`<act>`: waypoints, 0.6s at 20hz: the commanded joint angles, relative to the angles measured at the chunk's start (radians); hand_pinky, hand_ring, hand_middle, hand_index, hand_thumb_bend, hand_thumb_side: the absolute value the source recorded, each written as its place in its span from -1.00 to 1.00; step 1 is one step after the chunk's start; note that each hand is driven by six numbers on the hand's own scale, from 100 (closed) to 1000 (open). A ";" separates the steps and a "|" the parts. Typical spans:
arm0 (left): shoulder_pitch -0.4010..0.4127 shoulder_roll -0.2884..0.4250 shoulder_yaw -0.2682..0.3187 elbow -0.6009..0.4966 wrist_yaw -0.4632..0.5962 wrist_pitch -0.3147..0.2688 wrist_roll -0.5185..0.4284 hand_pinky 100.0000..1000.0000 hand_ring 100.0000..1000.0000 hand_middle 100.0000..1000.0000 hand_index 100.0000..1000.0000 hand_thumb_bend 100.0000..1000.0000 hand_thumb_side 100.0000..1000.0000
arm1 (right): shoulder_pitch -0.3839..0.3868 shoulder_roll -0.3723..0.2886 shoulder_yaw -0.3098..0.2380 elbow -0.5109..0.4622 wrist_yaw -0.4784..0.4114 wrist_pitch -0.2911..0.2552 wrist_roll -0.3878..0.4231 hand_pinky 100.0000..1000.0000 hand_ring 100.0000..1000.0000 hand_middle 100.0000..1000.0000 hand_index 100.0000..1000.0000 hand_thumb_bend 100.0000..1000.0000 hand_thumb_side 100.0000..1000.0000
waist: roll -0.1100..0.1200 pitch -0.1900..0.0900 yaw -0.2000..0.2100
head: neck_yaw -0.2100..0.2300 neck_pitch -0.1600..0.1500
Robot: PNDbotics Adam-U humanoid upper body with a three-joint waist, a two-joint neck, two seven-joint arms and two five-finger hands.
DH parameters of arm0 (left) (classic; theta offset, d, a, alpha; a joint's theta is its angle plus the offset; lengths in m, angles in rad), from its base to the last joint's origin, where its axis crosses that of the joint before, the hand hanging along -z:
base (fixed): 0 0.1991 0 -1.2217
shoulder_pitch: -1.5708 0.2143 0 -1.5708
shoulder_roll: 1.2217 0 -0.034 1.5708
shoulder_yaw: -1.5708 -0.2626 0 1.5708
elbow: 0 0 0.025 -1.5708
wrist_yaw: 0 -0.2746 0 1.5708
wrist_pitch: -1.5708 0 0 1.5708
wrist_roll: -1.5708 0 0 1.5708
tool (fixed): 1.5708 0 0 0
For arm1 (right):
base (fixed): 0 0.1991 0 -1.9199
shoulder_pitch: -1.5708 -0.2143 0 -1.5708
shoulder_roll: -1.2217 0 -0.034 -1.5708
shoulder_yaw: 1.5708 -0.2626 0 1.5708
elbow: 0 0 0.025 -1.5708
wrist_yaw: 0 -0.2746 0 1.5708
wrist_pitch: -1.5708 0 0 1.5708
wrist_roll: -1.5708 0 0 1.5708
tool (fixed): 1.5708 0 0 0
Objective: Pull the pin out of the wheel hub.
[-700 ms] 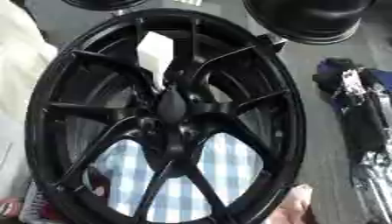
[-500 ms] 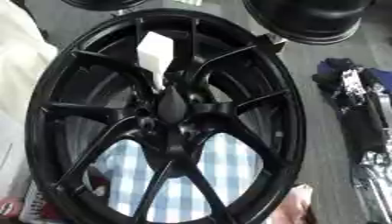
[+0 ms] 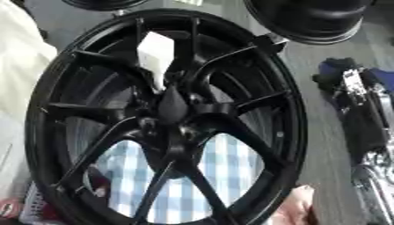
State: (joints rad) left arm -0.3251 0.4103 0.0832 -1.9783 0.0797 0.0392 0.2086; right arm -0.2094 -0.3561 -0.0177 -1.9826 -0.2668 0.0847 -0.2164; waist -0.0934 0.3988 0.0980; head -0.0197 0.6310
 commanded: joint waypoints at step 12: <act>-0.140 0.219 -0.178 -0.013 -0.110 -0.042 -0.112 0.24 0.59 0.23 0.46 -1.00 0.19 | 0.055 -0.072 -0.002 -0.017 0.020 0.016 -0.007 0.69 0.41 -0.04 0.41 -1.00 0.25 | 0.071 -0.057 0.000 | -0.043 0.020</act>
State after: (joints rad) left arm -0.4511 0.5733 -0.0731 -1.9805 -0.0103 -0.0015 0.1147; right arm -0.1524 -0.4003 -0.0173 -1.9823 -0.2555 0.0979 -0.2208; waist -0.0290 0.3703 0.0984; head -0.0558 0.6496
